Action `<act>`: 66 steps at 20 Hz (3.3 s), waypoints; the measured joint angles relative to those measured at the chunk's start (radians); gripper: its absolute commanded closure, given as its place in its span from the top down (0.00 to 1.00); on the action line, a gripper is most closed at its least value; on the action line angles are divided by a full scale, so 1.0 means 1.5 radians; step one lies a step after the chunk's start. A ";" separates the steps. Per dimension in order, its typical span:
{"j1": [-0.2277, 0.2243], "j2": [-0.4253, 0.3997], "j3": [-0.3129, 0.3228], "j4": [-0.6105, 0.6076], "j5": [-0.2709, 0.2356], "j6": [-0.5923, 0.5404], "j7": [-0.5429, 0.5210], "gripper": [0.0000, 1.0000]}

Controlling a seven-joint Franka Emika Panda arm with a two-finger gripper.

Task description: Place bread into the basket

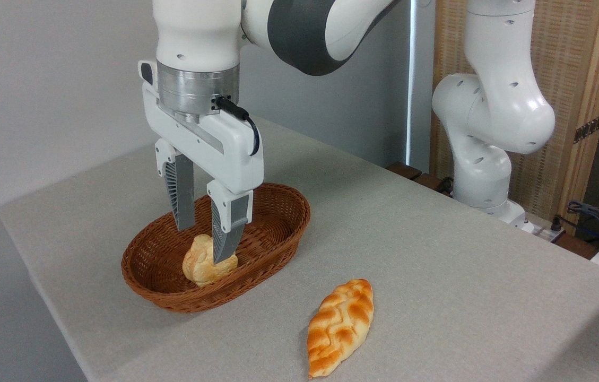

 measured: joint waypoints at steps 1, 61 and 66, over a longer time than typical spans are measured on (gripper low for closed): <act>0.000 0.000 0.000 0.000 0.000 0.000 0.000 1.00; 0.018 -0.021 0.120 -0.181 0.120 -0.003 0.052 1.00; 0.017 -0.016 0.120 -0.188 0.122 0.008 0.052 1.00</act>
